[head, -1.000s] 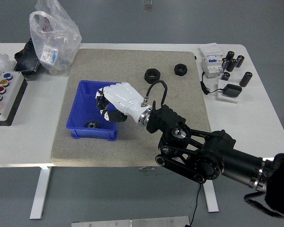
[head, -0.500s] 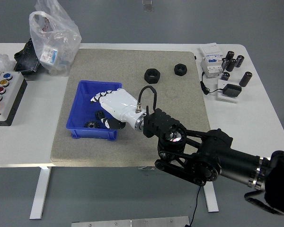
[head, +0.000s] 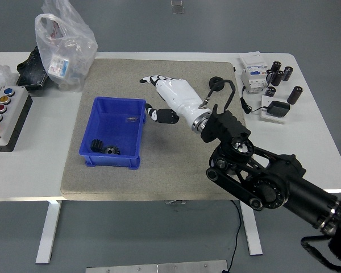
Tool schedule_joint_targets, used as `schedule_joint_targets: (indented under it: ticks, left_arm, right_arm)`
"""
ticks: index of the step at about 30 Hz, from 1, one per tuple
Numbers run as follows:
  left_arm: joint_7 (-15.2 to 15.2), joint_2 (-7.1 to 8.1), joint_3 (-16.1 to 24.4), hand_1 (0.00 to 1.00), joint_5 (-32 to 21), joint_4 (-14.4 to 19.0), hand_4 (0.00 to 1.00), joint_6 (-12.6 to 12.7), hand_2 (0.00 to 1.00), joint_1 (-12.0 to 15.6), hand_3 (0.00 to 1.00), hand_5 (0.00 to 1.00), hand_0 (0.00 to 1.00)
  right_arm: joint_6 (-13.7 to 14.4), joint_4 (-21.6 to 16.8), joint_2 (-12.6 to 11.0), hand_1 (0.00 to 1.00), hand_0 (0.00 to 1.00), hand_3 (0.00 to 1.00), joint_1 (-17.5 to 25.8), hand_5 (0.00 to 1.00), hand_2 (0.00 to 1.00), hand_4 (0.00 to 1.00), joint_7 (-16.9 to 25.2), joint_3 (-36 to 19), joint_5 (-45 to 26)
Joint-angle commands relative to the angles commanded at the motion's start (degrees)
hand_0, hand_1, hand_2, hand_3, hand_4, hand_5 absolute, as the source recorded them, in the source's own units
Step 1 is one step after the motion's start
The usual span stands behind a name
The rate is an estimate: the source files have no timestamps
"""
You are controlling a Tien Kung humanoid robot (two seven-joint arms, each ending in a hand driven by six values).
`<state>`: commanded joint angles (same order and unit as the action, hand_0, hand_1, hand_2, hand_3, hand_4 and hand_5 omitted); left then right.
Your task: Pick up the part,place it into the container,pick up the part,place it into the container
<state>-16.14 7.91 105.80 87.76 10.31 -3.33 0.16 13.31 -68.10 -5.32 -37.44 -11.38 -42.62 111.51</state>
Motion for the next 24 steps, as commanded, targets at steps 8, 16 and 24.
schedule_joint_targets:
  ticks: [8, 16, 24]
  left_arm:
    - [0.32, -0.43, 0.08, 0.664, 0.02, 0.00, 0.651, -0.17, 0.664, 0.29, 0.811, 0.188, 0.667]
    - [0.43, -0.73, 2.01, 0.664, 1.04, 0.00, 0.648, -0.27, 0.665, 0.80, 0.808, 0.189, 0.667]
    - [0.63, -1.03, 1.59, 0.664, 1.24, 0.00, 0.651, -0.56, 0.665, 0.40, 0.808, 0.191, 0.667]
  right_arm:
    - [3.37, -1.26, -0.67, 0.737, 0.403, 0.773, 10.14, 0.242, 0.794, 0.594, 8.82, -13.91, -11.79]
    - [1.71, -0.92, -0.92, 0.685, 0.471, 0.700, 19.57, 0.238, 0.731, 0.608, 17.32, -24.01, -27.02]
    - [0.67, -2.49, -0.79, 0.681, 0.536, 0.688, 23.38, 0.241, 0.717, 0.611, 22.26, -27.26, -39.76]
